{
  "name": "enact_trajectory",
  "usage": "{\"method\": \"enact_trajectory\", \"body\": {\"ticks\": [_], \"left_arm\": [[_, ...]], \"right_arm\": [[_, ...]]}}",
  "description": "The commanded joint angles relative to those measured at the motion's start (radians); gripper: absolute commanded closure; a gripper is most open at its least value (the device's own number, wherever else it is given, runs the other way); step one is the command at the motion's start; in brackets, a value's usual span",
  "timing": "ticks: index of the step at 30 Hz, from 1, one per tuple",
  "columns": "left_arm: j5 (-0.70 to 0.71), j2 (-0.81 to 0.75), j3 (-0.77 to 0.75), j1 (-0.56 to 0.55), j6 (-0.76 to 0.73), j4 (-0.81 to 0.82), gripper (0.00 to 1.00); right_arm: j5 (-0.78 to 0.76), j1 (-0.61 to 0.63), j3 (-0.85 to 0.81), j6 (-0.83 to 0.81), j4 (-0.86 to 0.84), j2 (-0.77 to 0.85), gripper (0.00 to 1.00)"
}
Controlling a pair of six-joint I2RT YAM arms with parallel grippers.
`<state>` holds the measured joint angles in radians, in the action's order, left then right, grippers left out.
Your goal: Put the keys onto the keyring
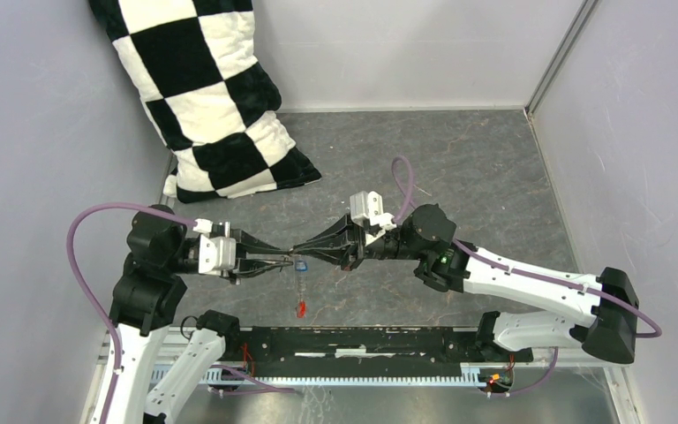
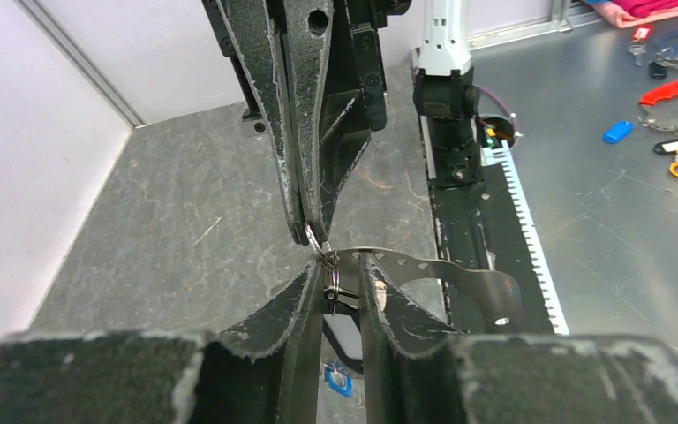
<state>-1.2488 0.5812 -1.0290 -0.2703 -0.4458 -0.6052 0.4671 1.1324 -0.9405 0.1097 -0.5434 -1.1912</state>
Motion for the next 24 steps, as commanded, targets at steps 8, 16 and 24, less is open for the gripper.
{"method": "enact_trajectory", "body": {"ticks": [8,16,24], "left_arm": [[-0.020,0.010,-0.027,0.000,-0.021,-0.038,0.85],[0.061,-0.007,-0.021,-0.001,-0.064,-0.036,0.98],[0.043,0.006,-0.039,0.000,-0.194,-0.145,0.98]], "right_arm": [[-0.115,0.042,0.032,-0.020,-0.094,0.006,0.99],[-0.053,0.030,0.006,-0.047,0.037,0.037,0.82],[0.144,-0.065,-0.431,-0.298,0.753,-0.066,0.55]]}}
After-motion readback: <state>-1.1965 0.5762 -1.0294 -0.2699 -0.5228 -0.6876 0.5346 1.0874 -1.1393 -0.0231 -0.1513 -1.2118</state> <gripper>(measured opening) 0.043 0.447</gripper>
